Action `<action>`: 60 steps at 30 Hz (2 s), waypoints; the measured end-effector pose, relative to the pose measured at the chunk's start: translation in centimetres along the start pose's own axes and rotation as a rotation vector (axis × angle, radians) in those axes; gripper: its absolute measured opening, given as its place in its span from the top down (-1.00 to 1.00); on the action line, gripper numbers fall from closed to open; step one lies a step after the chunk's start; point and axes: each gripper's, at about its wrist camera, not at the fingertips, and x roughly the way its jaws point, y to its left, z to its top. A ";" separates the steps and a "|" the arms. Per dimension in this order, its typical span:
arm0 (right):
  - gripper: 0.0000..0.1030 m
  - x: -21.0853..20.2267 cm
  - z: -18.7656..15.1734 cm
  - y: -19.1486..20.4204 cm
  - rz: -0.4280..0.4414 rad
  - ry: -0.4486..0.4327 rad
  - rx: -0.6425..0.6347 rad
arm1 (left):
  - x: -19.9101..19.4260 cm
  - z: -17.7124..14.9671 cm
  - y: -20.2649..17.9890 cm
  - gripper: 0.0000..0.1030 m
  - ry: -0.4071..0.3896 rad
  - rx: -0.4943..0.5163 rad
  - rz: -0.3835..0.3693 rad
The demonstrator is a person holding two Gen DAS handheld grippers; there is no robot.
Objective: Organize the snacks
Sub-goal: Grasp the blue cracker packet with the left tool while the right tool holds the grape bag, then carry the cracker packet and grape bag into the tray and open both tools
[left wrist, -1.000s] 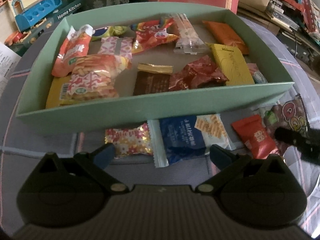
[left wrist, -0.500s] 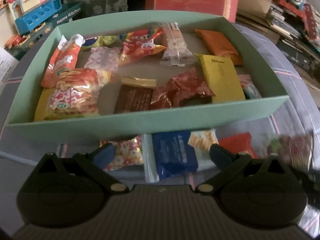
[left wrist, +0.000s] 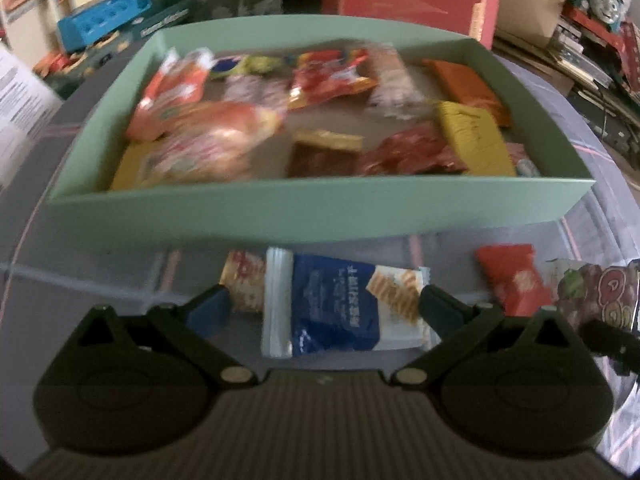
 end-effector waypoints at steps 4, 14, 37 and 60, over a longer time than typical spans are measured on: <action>0.10 0.0 -0.8 1.4 0.031 0.023 -0.025 | -0.9 -1.2 2.3 -1.00 0.022 -0.042 -0.011; 0.10 0.0 -1.7 2.9 0.071 0.047 -0.037 | -2.5 -2.3 6.3 -1.00 0.053 -0.176 0.068; 0.12 0.4 -1.8 2.7 0.082 0.008 0.004 | -2.2 -2.7 0.6 0.07 0.013 0.133 -0.011; 0.41 -6.9 2.1 2.8 0.001 -0.147 -0.015 | -8.8 -1.6 1.5 0.22 -0.089 0.107 -0.156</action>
